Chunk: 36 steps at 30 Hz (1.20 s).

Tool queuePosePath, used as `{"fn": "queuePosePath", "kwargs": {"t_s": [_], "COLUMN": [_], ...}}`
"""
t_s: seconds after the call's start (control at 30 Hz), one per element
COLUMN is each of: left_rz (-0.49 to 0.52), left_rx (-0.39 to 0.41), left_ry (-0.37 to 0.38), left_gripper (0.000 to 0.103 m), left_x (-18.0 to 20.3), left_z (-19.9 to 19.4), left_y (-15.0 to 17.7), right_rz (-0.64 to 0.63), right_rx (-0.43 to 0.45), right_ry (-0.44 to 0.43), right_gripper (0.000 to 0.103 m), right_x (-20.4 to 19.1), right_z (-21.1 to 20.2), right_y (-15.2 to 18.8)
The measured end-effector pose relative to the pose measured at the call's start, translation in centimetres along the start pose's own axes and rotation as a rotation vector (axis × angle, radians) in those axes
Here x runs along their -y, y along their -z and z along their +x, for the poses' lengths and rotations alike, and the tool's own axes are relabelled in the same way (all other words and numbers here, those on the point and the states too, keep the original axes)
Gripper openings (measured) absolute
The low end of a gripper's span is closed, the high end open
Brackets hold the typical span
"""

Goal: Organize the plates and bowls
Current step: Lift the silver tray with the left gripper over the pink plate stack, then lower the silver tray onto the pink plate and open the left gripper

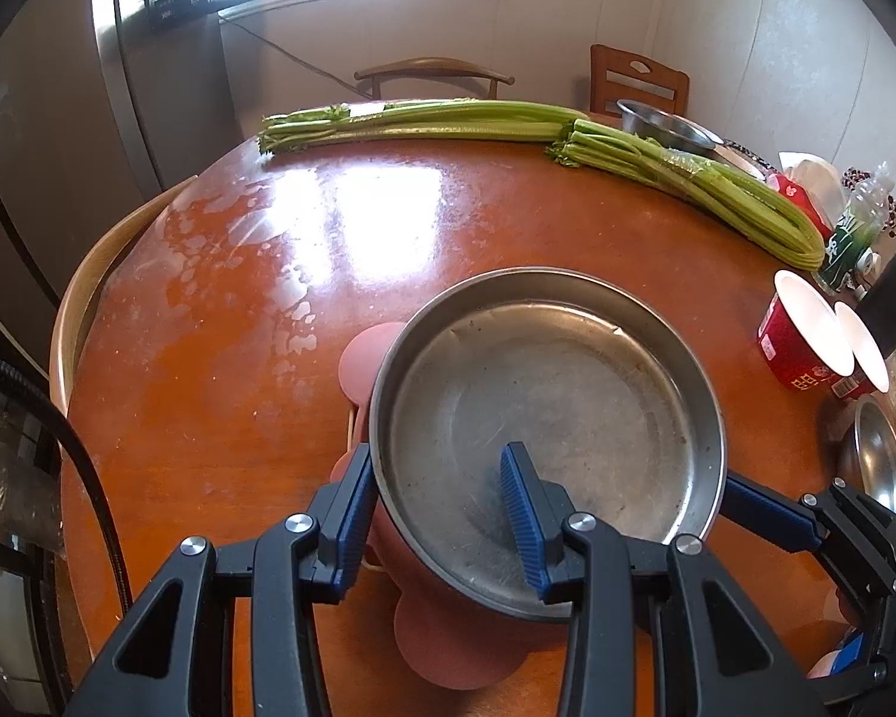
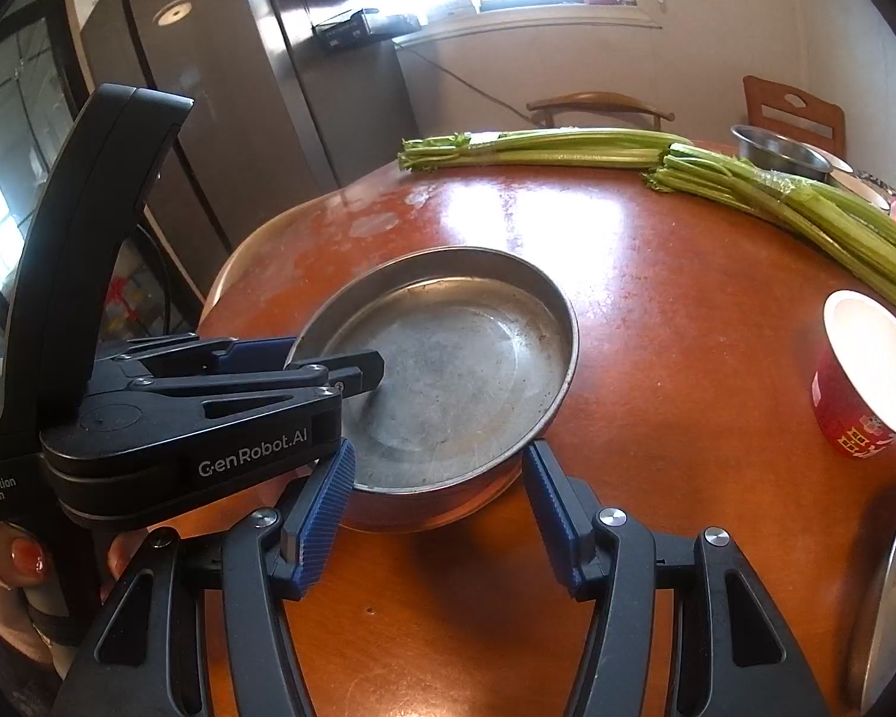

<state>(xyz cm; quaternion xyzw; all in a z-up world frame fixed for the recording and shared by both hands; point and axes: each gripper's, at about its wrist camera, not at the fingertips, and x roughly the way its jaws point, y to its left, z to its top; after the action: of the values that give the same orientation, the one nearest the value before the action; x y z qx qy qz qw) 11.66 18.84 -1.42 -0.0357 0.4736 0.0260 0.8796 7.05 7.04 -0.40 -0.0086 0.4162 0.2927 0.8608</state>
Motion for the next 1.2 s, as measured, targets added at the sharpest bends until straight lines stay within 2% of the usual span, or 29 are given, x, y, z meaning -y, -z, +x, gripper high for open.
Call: {"fn": "queuePosePath", "kwargs": {"t_s": [0.63,1.2], "left_rz": [0.013,-0.005], "left_rx": [0.018,0.022], "left_ry": [-0.049,-0.040], "left_gripper": [0.041,0.041], "left_x": [-0.4,-0.9], "left_z": [0.1,-0.3], "left_y": [0.7,1.0], "right_rz": [-0.057,-0.092], "right_rx": [-0.001,0.015], "right_ry": [0.015,-0.013], "right_gripper": [0.061,0.061], "right_x": [-1.2,-2.0], "right_z": [0.8,0.1], "right_y": [0.4,0.7]}}
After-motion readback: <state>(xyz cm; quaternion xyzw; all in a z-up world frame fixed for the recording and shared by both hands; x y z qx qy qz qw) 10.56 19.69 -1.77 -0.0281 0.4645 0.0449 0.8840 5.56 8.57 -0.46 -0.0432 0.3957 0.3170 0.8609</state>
